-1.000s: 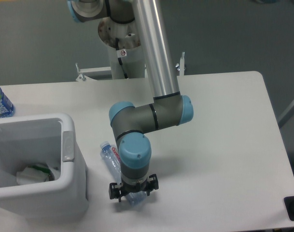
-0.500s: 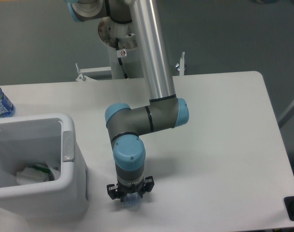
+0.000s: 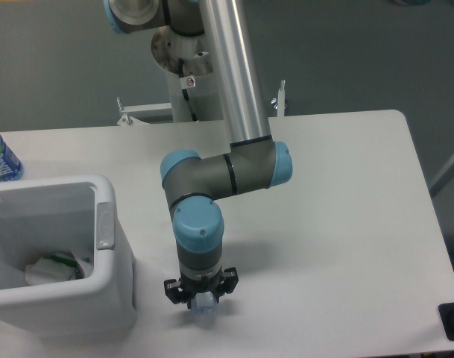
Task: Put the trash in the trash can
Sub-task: 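Lift the bottle upright by its cap end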
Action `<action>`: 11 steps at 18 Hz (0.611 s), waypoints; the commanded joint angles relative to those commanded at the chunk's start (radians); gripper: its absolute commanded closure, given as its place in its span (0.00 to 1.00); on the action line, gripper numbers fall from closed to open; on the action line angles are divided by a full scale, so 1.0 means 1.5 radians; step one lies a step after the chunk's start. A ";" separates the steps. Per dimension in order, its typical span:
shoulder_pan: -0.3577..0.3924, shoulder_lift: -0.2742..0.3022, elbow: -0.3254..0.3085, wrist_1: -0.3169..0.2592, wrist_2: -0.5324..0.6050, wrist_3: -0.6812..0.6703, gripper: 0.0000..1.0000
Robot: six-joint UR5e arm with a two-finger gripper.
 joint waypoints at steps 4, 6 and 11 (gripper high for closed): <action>0.042 0.050 0.088 0.011 -0.032 -0.011 0.41; 0.062 0.063 0.135 0.017 -0.073 -0.033 0.40; 0.071 0.108 0.195 0.020 -0.084 -0.073 0.40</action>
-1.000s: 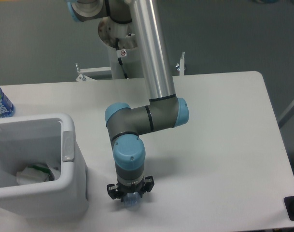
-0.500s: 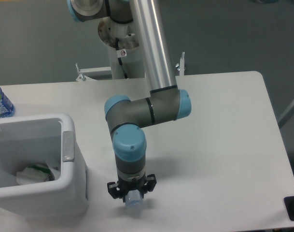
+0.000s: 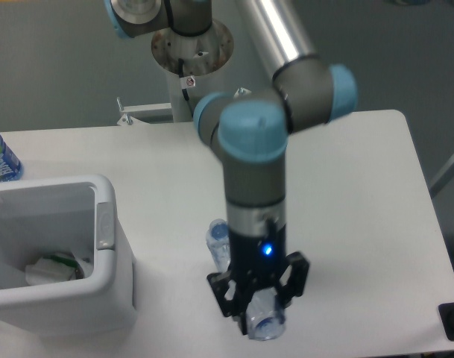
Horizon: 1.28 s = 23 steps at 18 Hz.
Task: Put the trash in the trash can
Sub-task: 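Lift the bottle upright by its cap end, then carry the bottle over the white bin and release it inside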
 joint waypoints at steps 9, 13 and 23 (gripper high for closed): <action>-0.106 0.042 0.008 0.060 -0.006 -0.001 0.40; -0.173 0.042 -0.004 0.066 -0.003 -0.001 0.40; -0.243 0.057 -0.061 0.066 -0.003 -0.001 0.00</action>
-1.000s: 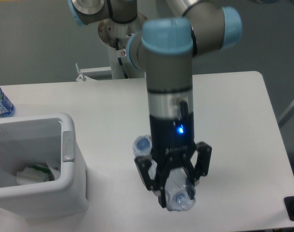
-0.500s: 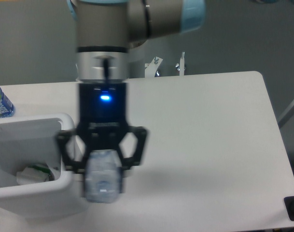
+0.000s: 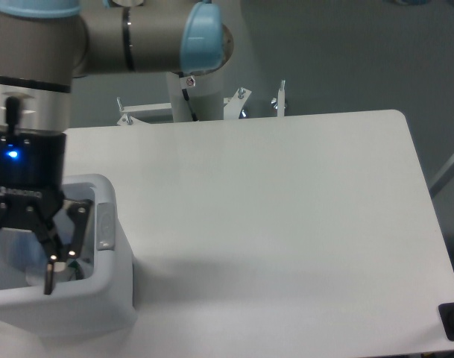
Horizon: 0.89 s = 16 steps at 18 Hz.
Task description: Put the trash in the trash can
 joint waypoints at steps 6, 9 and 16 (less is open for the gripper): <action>0.101 0.004 -0.016 -0.007 0.049 0.003 0.00; 0.156 0.012 -0.024 -0.011 0.124 0.043 0.00; 0.256 0.081 -0.128 -0.130 0.168 0.309 0.00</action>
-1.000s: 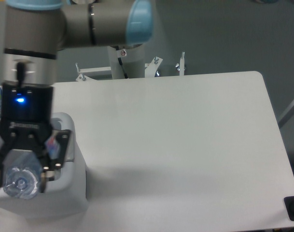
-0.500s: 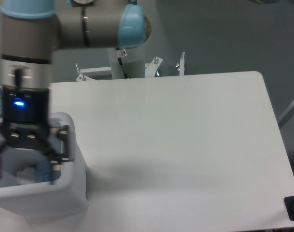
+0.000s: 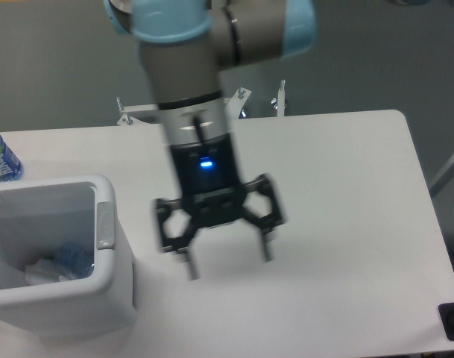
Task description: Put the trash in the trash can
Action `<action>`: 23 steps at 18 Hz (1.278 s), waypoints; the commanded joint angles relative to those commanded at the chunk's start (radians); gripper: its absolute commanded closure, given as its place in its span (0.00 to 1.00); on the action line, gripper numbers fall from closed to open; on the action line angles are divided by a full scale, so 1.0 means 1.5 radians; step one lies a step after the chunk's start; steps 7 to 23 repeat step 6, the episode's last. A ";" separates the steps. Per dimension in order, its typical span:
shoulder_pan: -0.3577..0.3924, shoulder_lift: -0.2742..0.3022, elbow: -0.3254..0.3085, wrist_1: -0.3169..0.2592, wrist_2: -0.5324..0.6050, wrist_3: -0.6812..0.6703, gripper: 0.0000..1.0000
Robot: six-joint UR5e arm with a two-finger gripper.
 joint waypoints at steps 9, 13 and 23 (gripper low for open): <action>0.058 0.056 -0.066 -0.046 0.002 0.223 0.00; 0.058 0.056 -0.066 -0.046 0.002 0.223 0.00; 0.058 0.056 -0.066 -0.046 0.002 0.223 0.00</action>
